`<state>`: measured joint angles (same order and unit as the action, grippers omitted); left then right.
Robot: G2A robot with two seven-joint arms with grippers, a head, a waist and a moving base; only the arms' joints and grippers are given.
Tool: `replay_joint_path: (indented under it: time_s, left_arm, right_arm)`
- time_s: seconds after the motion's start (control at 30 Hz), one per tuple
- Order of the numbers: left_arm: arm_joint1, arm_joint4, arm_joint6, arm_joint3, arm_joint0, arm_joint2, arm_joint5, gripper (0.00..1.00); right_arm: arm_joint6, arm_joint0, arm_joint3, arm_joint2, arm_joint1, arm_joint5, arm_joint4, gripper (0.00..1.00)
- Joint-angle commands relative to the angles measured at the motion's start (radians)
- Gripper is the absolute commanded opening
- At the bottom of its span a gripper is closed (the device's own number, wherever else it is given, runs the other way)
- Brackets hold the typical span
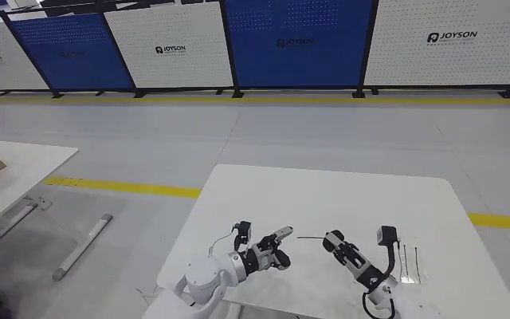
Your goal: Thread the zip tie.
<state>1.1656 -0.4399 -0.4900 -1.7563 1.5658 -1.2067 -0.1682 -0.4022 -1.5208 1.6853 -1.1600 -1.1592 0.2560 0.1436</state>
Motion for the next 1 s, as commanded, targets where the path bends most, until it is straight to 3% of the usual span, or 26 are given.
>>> replay_joint_path:
  time_s: [0.0,0.07,0.3,0.4,0.47,0.57,0.87,0.97]
  left_arm:
    - [0.007,-0.072,-0.006,0.013,-0.009,0.021,0.025,1.0]
    - [0.011,-0.095,0.017,0.021,-0.013,0.023,0.07,1.0]
    - [0.011,-0.095,0.017,0.021,-0.013,0.023,0.07,1.0]
    - [0.013,-0.168,-0.011,0.019,-0.016,0.031,0.05,1.0]
    - [0.013,-0.168,-0.008,0.016,-0.021,0.033,0.05,1.0]
    - [0.015,-0.172,0.005,0.014,-0.028,0.045,0.058,1.0]
    - [0.015,-0.172,0.005,0.014,-0.028,0.045,0.058,1.0]
    - [0.016,-0.146,0.028,0.019,-0.032,0.057,0.083,1.0]
  right_arm:
    - [0.0,0.0,0.0,0.0,0.0,0.0,0.0,0.0]
    - [0.0,0.0,0.0,0.0,0.0,0.0,0.0,0.0]
    - [-0.015,-0.003,-0.001,0.003,0.0,0.017,0.002,0.0]
    - [-0.045,0.005,-0.024,0.015,-0.003,0.051,0.02,0.0]
    - [-0.055,0.017,-0.038,0.031,-0.006,0.062,0.03,0.0]
    - [-0.055,0.044,-0.062,0.057,-0.013,0.047,0.025,0.0]
    - [-0.054,0.046,-0.063,0.059,-0.014,0.045,0.022,0.0]
    - [-0.054,0.046,-0.063,0.059,-0.014,0.045,0.022,0.0]
